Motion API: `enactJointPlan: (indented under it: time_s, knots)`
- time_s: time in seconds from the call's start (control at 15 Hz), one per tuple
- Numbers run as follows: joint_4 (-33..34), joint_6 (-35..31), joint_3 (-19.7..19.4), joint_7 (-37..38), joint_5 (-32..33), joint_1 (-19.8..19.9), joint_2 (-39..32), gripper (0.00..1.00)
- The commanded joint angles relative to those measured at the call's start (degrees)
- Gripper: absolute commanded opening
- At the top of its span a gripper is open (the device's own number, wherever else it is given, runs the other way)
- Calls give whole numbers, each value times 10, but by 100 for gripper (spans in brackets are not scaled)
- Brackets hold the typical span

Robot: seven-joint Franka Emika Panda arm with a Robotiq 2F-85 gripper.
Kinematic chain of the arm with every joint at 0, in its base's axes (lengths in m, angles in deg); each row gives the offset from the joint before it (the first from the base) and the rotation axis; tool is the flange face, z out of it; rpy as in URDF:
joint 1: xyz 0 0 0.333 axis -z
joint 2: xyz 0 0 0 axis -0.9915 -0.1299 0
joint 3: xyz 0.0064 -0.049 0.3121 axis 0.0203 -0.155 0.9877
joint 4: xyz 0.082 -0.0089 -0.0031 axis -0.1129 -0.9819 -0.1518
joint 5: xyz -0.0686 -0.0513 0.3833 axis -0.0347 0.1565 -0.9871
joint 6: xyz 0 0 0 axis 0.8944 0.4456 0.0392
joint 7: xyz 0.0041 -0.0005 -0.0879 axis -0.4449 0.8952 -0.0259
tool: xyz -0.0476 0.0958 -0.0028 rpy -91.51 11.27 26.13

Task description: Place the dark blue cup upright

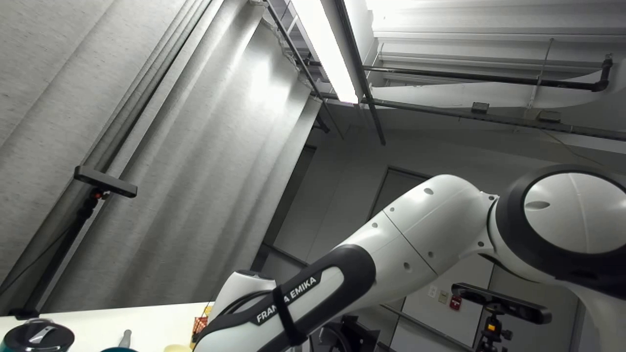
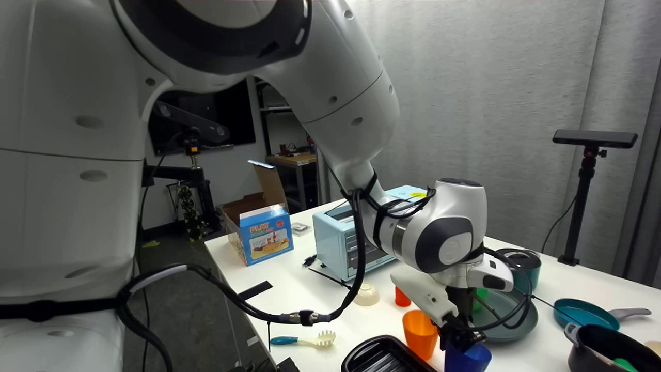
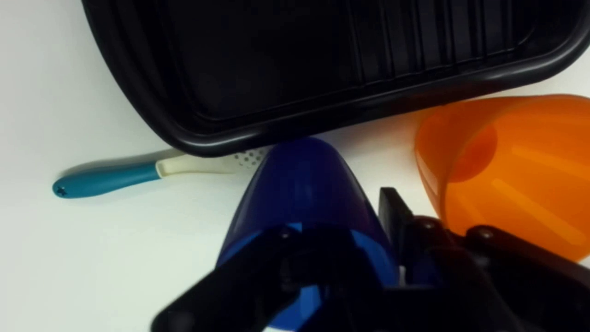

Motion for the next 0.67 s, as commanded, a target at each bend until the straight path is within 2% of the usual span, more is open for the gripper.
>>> enactJointPlan:
  time_s: [0.0, 0.33, 0.4, 0.6]
  knots:
    - [-3, -14, -10, 22, 18, -11, -3, 59]
    - [-2, -16, -9, 22, 12, -9, -4, 96]
    - [-3, -20, -8, 20, 9, -8, -4, 100]
    - [-2, -33, -8, 21, 7, -8, -6, 100]
